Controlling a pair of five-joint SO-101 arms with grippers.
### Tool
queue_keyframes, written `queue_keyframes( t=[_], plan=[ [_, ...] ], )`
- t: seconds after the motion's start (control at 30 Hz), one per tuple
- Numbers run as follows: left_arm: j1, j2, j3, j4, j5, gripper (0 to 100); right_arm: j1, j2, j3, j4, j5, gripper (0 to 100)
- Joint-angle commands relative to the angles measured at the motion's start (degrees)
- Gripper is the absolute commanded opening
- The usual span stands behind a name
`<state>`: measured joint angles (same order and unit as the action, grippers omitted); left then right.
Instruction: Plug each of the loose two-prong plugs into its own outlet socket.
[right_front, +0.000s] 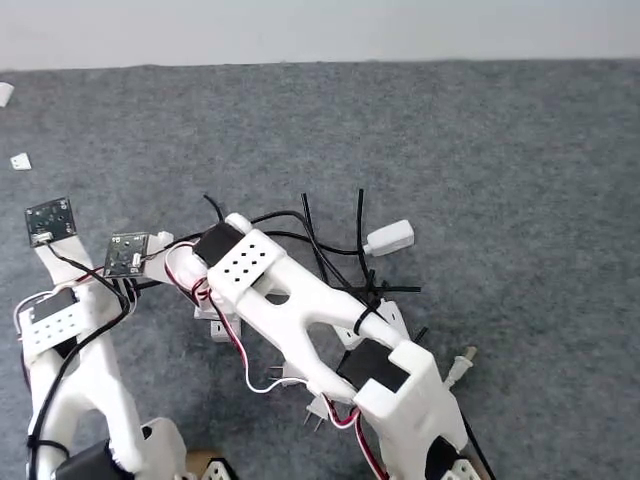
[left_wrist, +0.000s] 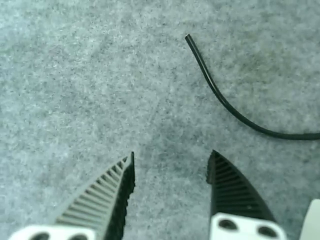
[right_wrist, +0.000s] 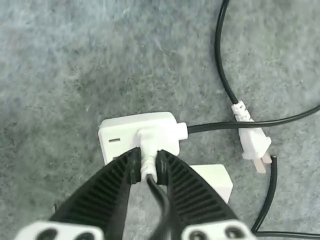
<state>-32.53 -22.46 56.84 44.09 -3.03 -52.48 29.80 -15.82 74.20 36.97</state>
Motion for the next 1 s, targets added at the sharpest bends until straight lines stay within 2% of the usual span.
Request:
queue_keyframes(
  t=[0.0,0.23,0.37,0.47,0.67,0.9,0.97],
  plan=[
    [-0.4,0.1,-3.0,0.3,-0.3,22,0.0,5.7,0.3,-0.5,0.2,0.9],
    [-1.4,0.1,-3.0,0.2,-0.3,22,0.0,6.5,0.4,-0.4,-1.0,0.9],
    [-1.4,0.1,-3.0,-0.4,-0.3,22,0.0,6.0,-0.4,-3.7,-9.6,1.6],
    [-1.4,0.1,-3.0,-0.6,-0.3,22,-0.2,6.1,-1.8,-4.2,-16.0,8.6],
    [-1.5,0.1,-2.9,-0.6,-0.3,22,-0.6,6.5,-1.8,-4.1,-16.6,21.7],
    [-1.4,0.1,-2.9,-0.8,-0.3,22,-0.6,6.5,-1.9,-3.9,-16.6,9.8],
    [-1.4,0.1,-2.9,-0.8,-0.3,22,-0.4,6.5,-1.9,-2.4,-16.6,11.4]
  ],
)
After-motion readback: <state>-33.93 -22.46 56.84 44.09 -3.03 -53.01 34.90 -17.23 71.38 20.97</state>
